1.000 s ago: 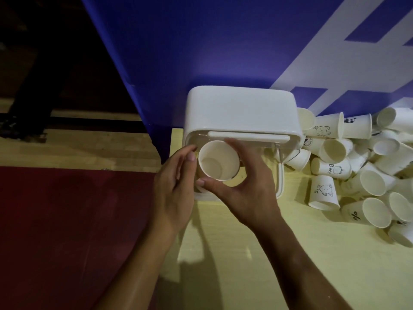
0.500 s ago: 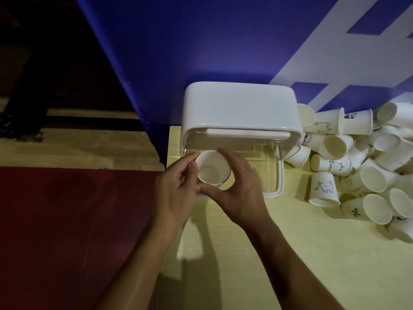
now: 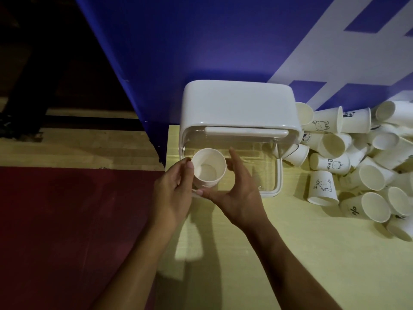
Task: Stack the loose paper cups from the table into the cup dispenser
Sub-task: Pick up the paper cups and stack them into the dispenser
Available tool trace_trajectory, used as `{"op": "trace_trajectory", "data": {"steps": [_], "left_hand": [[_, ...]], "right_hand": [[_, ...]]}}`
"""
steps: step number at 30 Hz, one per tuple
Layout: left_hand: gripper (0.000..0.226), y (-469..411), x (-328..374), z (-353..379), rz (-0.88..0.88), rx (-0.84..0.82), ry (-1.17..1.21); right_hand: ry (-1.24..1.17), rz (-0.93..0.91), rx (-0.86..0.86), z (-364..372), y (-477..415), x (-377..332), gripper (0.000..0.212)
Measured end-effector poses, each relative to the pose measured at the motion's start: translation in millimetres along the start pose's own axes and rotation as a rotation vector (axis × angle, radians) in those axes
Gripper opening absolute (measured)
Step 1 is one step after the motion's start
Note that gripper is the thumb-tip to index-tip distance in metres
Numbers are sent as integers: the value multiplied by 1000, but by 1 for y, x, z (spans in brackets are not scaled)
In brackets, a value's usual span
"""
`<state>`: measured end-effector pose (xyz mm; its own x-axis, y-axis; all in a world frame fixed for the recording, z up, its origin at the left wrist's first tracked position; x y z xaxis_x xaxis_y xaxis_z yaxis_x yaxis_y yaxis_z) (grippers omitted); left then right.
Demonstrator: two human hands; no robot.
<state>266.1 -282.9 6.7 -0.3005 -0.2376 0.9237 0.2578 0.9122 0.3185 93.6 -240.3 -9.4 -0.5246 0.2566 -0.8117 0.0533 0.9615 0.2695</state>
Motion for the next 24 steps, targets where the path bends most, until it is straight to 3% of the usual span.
{"op": "trace_trajectory", "data": {"steps": [5,13,18,21,24], "left_hand": [[30,5,-13,7,-90,-40,-15],[34,-9,-13,17,-71,-41,-60],[49,-27,-13,22,-57,8,59],[36,-44,-12,23,-69,56,146],[43,-54,-9,23,-82,93,145]], "right_hand": [[259,109,-48,13,4,29,114],[213,10,55,13,-13,26,73],[236,-1,84,3,-38,17,71],[257,20,94,-1,-55,15,72],[287,67,73,-3,-72,17,74]]}}
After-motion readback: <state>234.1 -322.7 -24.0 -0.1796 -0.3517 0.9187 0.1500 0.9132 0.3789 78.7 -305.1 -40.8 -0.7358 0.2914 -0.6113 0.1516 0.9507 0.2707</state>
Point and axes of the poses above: each hand's wrist, its own y-axis away from the middle knuckle, its own z-axis out of the palm, x = y × z, the point moved 8 cm from there along -y, towards the middle knuckle, and after that the axes turned 14 degrees about -x, right-handed, at the moved point
